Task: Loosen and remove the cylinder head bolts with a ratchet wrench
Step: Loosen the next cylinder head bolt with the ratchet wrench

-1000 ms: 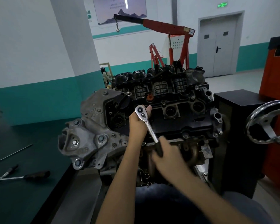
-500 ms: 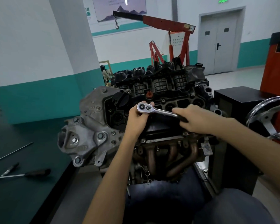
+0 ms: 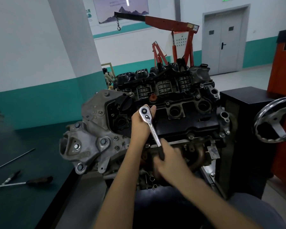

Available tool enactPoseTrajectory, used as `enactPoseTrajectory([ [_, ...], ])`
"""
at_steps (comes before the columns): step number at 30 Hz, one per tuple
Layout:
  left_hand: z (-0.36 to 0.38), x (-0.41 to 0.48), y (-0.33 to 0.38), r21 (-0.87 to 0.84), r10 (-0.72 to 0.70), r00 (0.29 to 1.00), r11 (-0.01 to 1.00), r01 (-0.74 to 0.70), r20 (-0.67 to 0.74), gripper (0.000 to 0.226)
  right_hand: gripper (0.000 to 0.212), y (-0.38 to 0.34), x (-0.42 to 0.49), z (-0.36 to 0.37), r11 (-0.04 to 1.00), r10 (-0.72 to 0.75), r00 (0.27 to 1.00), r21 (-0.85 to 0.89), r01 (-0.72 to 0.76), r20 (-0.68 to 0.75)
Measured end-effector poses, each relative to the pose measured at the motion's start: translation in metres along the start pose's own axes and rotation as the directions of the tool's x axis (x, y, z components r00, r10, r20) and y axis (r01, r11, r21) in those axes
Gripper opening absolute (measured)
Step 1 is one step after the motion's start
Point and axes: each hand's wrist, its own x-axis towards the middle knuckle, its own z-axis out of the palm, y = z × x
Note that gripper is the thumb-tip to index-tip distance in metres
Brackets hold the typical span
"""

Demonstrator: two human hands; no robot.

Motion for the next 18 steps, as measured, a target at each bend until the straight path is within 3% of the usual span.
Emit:
enactPoseTrajectory([
  [3, -0.001, 0.004, 0.006, 0.036, 0.024, 0.996, 0.999, -0.027, 0.091, 0.051, 0.021, 0.012, 0.028, -0.08, 0.95, -0.106, 0.977, -0.271, 0.154, 0.184],
  [6, -0.002, 0.007, 0.007, 0.057, 0.021, 0.996, 0.998, -0.027, 0.087, 0.053, 0.028, 0.0, 0.072, -0.136, 0.71, -0.155, 0.931, -0.618, 0.337, 0.33],
  [8, -0.005, 0.004, 0.003, 0.02, 0.023, 0.998, 1.0, -0.024, 0.055, 0.05, 0.029, -0.005, 0.082, -0.137, 0.613, -0.195, 0.916, -0.686, 0.392, 0.35],
  [10, -0.006, 0.001, 0.0, -0.017, 0.014, 0.999, 1.0, -0.013, 0.035, 0.048, 0.021, 0.002, 0.065, -0.118, 0.713, -0.214, 0.936, -0.61, 0.346, 0.28],
  [13, 0.001, -0.002, 0.002, -0.035, 0.017, 1.0, 0.999, -0.017, -0.008, 0.052, 0.023, 0.017, 0.018, -0.062, 0.954, -0.155, 0.985, -0.249, 0.17, 0.078],
  [16, 0.005, 0.001, 0.004, 0.021, 0.005, 0.999, 1.0, -0.004, -0.052, 0.051, 0.02, 0.006, -0.003, 0.009, 1.0, 0.01, 0.997, 0.001, -0.01, -0.082],
  [18, 0.003, 0.002, 0.003, 0.091, -0.003, 0.998, 0.996, 0.009, -0.065, 0.047, 0.026, -0.006, -0.006, 0.042, 0.994, 0.05, 0.99, 0.098, -0.037, -0.129],
])
